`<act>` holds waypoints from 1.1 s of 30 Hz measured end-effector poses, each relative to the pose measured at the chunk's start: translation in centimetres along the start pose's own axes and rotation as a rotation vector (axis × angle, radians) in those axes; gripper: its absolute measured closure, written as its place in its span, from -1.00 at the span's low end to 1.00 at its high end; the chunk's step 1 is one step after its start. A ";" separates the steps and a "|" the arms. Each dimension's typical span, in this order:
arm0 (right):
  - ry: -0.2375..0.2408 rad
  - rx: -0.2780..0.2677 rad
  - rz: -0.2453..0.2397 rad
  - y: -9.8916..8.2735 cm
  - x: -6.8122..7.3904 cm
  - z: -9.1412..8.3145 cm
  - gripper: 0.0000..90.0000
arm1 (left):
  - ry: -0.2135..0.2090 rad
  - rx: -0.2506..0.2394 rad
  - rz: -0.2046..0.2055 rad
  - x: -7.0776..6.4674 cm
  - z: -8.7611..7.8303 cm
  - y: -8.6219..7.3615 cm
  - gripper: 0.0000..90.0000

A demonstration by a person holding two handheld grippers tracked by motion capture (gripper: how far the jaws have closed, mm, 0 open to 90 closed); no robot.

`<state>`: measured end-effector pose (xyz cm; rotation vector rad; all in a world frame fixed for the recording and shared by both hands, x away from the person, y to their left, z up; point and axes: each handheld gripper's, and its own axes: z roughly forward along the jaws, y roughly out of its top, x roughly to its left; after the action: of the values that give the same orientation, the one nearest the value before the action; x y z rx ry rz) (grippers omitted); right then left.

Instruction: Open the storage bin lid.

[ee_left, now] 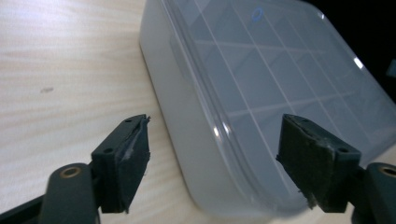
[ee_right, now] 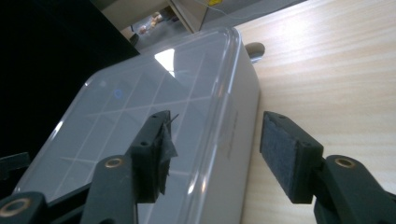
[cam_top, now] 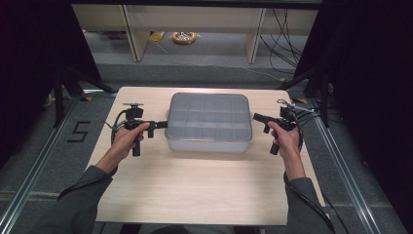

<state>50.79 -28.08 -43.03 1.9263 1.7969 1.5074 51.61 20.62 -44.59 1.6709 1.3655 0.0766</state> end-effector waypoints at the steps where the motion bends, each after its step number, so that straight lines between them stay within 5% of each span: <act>1: 0.001 -0.014 -0.024 0.1 -0.1 0.3 0.02 | 0.007 -0.011 -0.009 0.0 0.3 0.3 -0.41; 3: 0.007 0.005 0.014 0.4 0.2 0.7 0.04 | 0.009 -0.007 -0.016 0.0 0.6 0.8 -0.39; 5: 0.008 0.003 -0.006 0.5 0.0 1.3 0.04 | 0.014 -0.006 -0.027 0.0 1.2 1.3 -0.36; 6: 0.001 -0.015 -0.057 0.5 -0.5 2.0 0.05 | 0.011 -0.003 -0.030 0.0 1.4 1.4 -0.32; 7: 0.014 -0.010 -0.045 0.5 -0.5 2.2 0.05 | 0.007 -0.002 -0.038 0.0 1.9 1.8 -0.31; 8: 0.011 0.020 0.019 0.4 0.0 2.2 0.06 | 0.007 -0.002 -0.038 0.0 1.9 1.8 -0.30; 15: 0.022 0.038 0.037 0.2 0.3 3.6 0.08 | 0.015 0.012 -0.066 0.0 3.4 2.7 -0.23; 16: 0.018 0.031 -0.016 0.2 -0.2 3.9 0.08 | 0.013 0.015 -0.065 0.0 3.5 2.8 -0.23; 17: 0.020 0.050 0.058 0.1 0.3 3.9 0.08 | 0.008 0.016 -0.071 -0.1 3.7 2.8 -0.21; 22: 0.016 0.045 0.013 -0.1 -0.3 4.5 0.08 | 0.014 0.032 -0.073 -0.3 4.2 2.8 -0.19; 23: 0.006 0.057 0.054 -0.1 0.0 4.5 0.08 | 0.018 0.036 -0.076 -0.2 4.3 2.8 -0.18; 26: 0.022 0.057 0.069 -0.2 0.0 4.7 0.08 | 0.021 0.037 -0.098 -0.1 4.6 2.9 -0.16; 27: 0.022 0.057 0.069 -0.2 0.0 4.7 0.08 | 0.019 0.032 -0.110 -0.1 4.7 2.9 -0.16; 28: 0.018 0.046 0.012 -0.2 -0.3 5.0 0.07 | 0.030 0.040 -0.104 0.1 4.9 2.9 -0.14; 33: 0.006 0.045 0.005 -0.2 -0.4 5.1 0.07 | 0.027 0.033 -0.120 0.2 5.3 3.0 -0.08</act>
<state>54.26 -25.69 -45.89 1.9507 1.8455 1.4877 56.89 17.70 -45.60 1.6168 1.4912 0.0073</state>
